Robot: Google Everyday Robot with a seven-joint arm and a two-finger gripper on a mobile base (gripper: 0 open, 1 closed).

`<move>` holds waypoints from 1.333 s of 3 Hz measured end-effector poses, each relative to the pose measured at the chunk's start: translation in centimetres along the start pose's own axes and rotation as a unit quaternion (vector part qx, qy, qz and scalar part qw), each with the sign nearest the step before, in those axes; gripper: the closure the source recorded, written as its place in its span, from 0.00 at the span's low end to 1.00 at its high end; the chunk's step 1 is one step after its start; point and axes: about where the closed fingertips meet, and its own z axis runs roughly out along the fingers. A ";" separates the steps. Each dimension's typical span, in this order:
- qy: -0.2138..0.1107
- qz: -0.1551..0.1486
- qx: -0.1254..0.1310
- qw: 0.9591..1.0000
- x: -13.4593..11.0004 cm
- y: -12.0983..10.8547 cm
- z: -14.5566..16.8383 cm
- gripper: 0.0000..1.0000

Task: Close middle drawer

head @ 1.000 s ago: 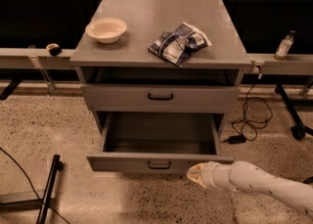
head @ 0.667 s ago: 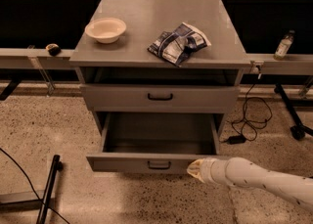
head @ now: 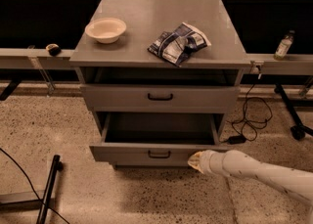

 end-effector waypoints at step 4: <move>-0.049 -0.007 0.026 0.998 0.8 -7.2 6.4 1.00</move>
Offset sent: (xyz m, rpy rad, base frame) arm 0.0845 -0.0081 -0.0216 0.0398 -0.0754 0.0039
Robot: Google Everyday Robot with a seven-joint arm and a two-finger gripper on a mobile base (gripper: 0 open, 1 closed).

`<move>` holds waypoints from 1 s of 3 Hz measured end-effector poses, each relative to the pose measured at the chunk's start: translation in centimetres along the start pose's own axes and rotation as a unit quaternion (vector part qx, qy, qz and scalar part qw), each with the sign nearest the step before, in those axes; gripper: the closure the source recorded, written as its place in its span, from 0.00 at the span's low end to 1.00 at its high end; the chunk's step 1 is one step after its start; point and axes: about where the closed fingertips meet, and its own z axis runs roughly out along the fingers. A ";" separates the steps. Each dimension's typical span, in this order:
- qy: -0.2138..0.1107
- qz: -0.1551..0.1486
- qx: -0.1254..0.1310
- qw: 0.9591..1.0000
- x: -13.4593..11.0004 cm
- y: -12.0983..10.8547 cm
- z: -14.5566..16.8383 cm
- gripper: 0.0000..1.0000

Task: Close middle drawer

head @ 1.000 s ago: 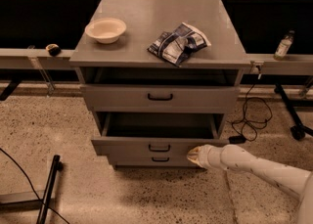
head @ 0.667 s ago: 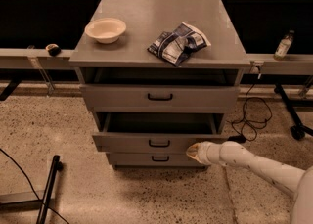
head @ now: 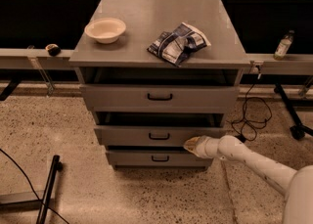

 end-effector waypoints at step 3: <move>-0.033 0.001 -0.006 0.999 -0.9 1.0 -2.2 1.00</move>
Offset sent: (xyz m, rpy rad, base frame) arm -0.0003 -0.0108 0.0072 0.0468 -0.0201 0.0003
